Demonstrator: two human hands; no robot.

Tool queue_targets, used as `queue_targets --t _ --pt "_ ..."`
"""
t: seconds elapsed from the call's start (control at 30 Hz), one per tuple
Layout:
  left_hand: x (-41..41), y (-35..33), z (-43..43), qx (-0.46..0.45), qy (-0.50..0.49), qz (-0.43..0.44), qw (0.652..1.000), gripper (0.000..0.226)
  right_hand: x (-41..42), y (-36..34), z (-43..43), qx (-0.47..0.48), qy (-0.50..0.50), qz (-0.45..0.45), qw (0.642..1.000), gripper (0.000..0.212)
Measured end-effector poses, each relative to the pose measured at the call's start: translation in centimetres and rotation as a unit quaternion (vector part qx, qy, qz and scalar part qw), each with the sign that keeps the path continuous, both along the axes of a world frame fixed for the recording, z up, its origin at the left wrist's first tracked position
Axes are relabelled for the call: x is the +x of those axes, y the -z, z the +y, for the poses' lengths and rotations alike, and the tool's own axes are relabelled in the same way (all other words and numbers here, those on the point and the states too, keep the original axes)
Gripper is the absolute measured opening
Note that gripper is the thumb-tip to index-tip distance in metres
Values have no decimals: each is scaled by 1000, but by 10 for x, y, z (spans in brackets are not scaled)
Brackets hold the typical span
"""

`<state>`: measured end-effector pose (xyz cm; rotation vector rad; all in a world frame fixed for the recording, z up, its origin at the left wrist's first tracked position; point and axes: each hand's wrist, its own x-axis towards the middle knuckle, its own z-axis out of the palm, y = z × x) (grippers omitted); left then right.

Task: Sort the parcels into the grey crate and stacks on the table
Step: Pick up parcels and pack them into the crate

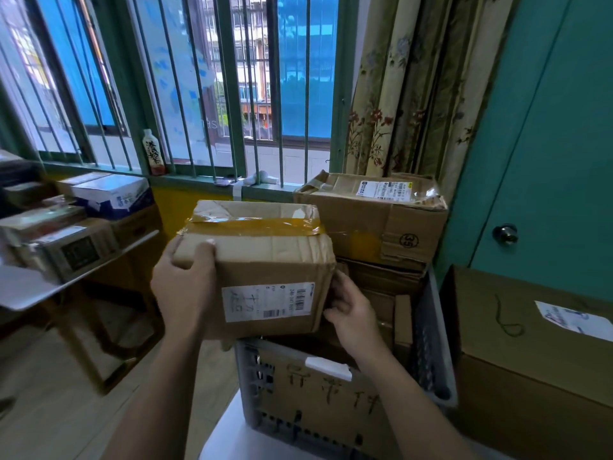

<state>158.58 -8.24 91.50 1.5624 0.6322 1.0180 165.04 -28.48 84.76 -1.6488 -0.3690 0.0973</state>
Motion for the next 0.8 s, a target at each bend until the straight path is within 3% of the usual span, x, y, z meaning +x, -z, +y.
queue_targets --t 0.17,0.3,0.4,0.47,0.53,0.67,0.8 --pt "-3 0 2 3 -36 -12 999 56 36 -1 2 -73 109 72 989 21" --pt "-4 0 2 18 -27 -14 999 51 72 10 1 -115 166 195 960 34" --pt "-3 0 3 4 -26 -5 1000 45 85 13 6 -113 159 273 942 55" --pt "-4 0 5 -7 -23 -5 1000 52 88 17 10 -120 140 303 935 62" --pt "-6 -2 6 3 -19 -4 1000 59 89 19 12 -142 120 308 933 59" --pt "-4 -4 8 27 -26 -11 999 46 92 19 11 -248 105 237 933 39" --pt "0 -2 5 24 -27 -35 999 38 91 11 3 -255 92 227 936 29"
